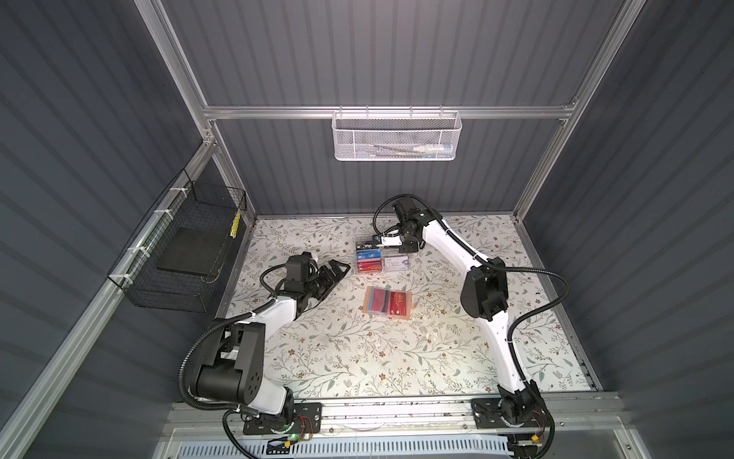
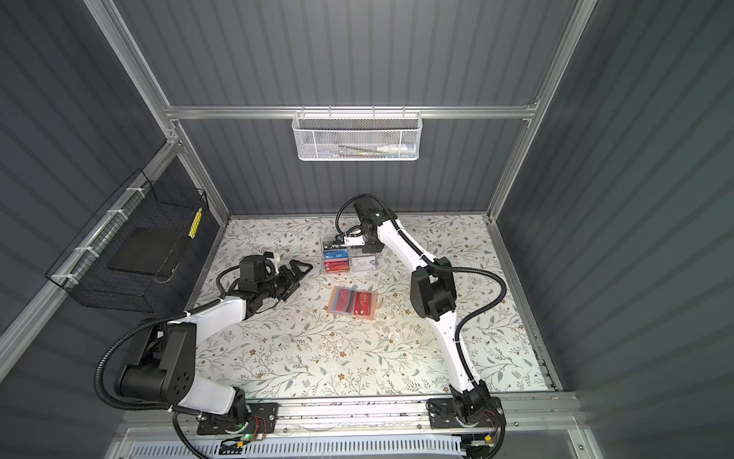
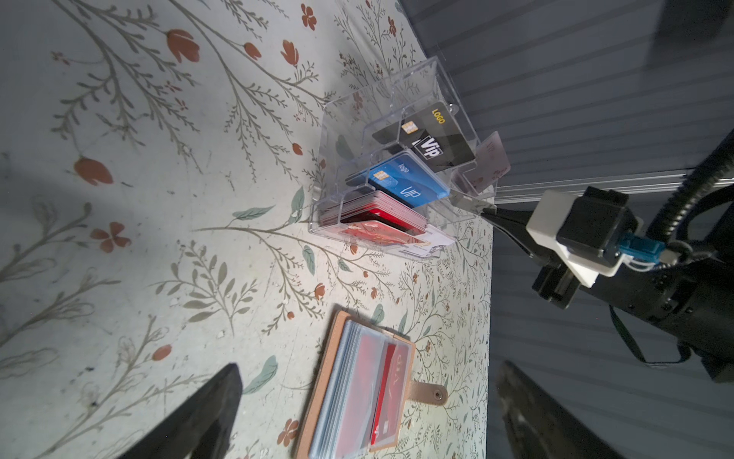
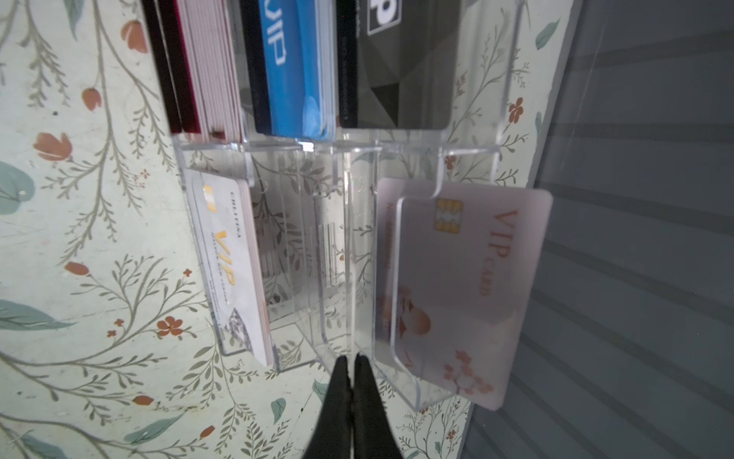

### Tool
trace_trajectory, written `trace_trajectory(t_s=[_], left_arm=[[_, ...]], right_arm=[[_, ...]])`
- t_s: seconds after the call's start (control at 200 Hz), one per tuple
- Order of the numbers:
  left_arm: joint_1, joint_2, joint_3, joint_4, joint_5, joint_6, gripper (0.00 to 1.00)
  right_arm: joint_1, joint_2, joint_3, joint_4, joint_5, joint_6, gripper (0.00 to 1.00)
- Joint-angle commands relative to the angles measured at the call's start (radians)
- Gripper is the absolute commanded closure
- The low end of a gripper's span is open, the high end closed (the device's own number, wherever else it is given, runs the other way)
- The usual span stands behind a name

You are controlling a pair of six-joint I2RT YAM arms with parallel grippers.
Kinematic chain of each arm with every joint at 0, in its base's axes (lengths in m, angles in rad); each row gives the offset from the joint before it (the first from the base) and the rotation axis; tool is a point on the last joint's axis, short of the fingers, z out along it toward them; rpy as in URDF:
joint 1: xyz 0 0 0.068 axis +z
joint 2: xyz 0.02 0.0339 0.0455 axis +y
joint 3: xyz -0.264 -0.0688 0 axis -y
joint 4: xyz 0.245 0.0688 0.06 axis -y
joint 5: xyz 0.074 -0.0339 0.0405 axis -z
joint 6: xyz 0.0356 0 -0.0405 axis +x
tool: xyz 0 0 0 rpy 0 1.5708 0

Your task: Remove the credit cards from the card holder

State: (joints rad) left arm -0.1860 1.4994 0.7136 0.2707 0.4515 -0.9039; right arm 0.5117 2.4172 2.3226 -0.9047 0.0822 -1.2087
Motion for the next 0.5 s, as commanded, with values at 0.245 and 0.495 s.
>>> trace_trajectory(t_s=[0.245, 0.495], left_arm=[[0.016, 0.001, 0.003, 0.009, 0.032, -0.006, 0.00], [0.020, 0.000, -0.002, 0.018, 0.035, -0.010, 0.00]], right_arm=[[0.018, 0.037, -0.014, 0.035, 0.035, -0.003, 1.00], [0.023, 0.034, -0.034, 0.058, 0.049, -0.009, 0.98]])
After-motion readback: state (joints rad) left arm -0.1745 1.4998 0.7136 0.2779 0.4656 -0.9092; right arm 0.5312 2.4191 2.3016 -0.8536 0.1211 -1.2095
